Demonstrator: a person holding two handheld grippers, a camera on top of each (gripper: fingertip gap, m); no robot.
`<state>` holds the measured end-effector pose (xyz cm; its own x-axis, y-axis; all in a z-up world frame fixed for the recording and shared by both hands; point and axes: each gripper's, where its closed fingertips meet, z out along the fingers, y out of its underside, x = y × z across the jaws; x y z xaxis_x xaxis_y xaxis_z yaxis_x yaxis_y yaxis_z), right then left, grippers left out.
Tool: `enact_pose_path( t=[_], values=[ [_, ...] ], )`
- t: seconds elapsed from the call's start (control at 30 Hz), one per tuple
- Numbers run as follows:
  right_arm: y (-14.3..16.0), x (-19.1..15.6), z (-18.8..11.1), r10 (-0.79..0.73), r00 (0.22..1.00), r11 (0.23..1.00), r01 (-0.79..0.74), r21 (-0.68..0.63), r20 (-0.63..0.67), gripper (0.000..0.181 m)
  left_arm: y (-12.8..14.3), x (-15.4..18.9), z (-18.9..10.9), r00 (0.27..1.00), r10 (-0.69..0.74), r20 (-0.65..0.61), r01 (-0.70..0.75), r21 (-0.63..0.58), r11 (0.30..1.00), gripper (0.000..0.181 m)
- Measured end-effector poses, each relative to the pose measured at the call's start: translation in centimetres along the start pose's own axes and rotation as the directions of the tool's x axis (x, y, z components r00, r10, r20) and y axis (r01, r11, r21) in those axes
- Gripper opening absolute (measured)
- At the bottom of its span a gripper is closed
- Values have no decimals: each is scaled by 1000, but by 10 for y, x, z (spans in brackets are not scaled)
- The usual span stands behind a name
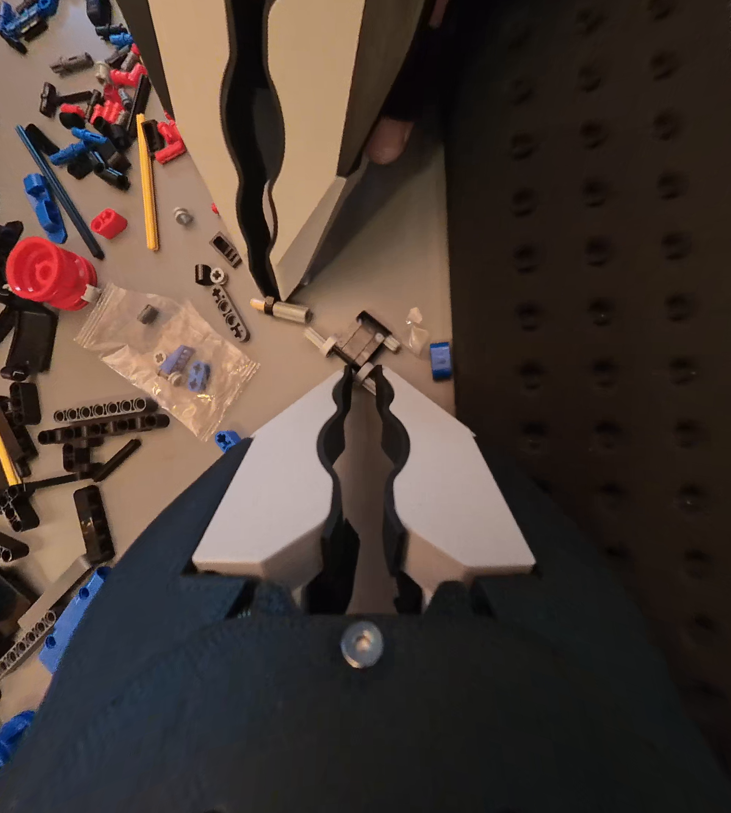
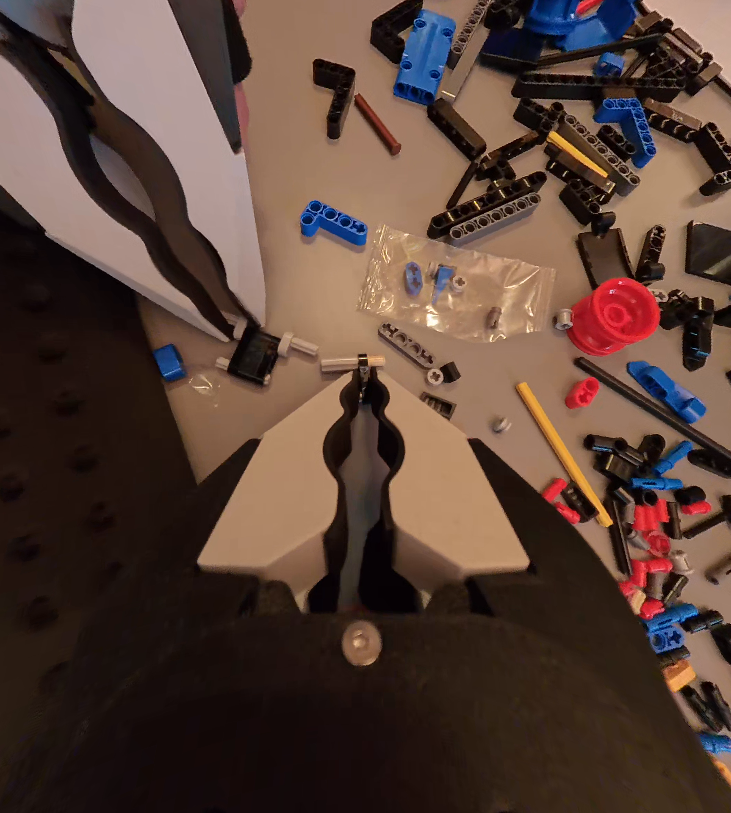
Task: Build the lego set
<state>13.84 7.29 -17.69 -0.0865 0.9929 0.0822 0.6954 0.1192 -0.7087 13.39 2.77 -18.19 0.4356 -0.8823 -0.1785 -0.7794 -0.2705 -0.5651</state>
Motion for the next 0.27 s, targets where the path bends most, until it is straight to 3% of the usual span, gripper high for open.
enact_pose_path(
  t=[0.27],
  values=[
    [-1,0,1,3,1000,1000,-3,8,3,3,0,-2,-1,1000,23,0,-23,-6,1000,15]
  ],
)
